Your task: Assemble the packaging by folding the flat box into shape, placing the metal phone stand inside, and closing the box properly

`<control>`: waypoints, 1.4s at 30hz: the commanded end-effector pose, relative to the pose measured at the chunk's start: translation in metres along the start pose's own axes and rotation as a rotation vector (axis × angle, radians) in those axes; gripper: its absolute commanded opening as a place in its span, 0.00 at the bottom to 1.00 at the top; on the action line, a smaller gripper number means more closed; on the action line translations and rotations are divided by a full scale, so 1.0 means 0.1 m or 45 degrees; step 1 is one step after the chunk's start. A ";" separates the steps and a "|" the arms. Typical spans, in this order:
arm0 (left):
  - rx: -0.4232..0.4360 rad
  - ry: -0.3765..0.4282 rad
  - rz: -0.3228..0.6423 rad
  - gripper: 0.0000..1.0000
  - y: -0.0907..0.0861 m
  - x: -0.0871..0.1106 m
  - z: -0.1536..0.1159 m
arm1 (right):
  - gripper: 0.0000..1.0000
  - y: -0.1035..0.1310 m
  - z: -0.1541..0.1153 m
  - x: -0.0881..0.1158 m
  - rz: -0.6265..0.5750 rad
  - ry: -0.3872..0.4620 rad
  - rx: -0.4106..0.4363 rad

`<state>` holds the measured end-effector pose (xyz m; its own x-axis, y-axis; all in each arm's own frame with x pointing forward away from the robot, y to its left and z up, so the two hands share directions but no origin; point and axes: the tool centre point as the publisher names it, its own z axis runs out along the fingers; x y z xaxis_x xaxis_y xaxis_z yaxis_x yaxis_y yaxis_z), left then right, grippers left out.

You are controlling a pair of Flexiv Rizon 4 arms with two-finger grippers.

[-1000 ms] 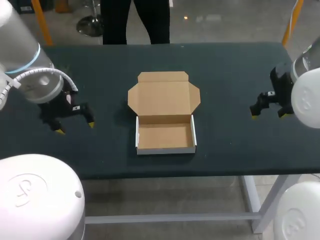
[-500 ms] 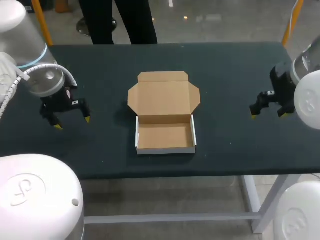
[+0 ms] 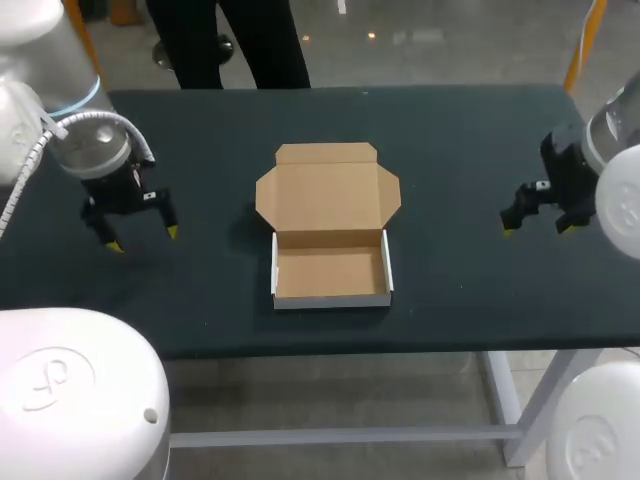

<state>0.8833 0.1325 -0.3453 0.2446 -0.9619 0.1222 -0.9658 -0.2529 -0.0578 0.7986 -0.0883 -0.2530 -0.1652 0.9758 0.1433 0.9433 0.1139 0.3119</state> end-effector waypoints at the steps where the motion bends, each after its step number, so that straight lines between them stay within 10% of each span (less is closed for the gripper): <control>1: -0.005 -0.007 0.000 1.00 -0.01 0.01 0.00 | 1.00 -0.05 -0.03 0.03 -0.001 -0.008 -0.009; 15: 0.003 -0.024 0.031 1.00 -0.03 0.00 0.06 | 1.00 -0.05 -0.03 0.03 -0.001 -0.008 -0.009; 42: 0.015 -0.094 0.056 1.00 -0.83 -0.35 0.37 | 1.00 -0.05 -0.03 0.03 -0.001 -0.008 -0.009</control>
<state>0.9470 0.1801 -0.3763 0.2077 -0.9771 0.0467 -0.9726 -0.2113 -0.0966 0.8004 -0.0886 -0.2519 -0.1654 0.9756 0.1446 0.9446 0.1145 0.3078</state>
